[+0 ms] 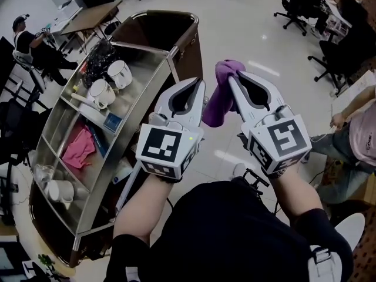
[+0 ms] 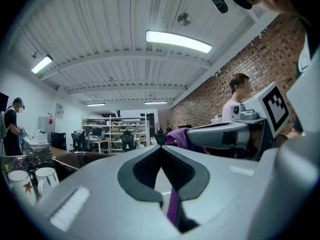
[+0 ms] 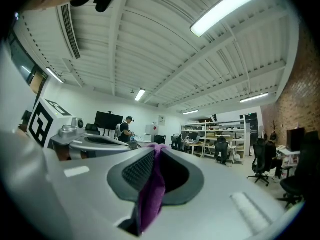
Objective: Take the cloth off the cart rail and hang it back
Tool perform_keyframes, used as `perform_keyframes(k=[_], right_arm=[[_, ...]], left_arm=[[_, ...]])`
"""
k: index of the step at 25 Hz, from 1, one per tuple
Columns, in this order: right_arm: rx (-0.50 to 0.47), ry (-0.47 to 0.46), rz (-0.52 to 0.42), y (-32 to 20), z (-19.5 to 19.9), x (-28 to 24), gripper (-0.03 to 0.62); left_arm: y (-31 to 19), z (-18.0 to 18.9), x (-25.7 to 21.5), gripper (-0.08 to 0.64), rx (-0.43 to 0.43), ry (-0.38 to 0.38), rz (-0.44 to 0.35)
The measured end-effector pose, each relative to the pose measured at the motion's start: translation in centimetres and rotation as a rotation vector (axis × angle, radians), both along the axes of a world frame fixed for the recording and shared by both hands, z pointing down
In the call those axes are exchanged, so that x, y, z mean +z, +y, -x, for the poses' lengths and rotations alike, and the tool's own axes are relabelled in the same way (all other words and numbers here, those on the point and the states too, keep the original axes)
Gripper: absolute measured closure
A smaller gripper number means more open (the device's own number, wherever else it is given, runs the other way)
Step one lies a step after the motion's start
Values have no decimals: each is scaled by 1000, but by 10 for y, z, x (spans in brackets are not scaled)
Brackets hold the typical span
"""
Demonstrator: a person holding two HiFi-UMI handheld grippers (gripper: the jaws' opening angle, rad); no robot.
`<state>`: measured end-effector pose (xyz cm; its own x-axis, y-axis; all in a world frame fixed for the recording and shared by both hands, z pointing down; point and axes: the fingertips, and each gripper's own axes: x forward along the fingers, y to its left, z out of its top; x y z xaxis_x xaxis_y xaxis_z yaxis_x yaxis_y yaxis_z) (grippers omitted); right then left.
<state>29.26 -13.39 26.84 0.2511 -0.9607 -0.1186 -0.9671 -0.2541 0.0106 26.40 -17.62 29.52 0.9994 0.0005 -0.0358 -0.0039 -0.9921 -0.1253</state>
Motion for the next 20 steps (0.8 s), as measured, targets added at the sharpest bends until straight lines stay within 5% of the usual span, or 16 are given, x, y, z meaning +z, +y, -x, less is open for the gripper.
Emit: perform_keyframes(k=[20], right_arm=[[-154,-44,30,-56,-199,31,555]], left_arm=[[-57,-191,31,572,-167,-43,14]])
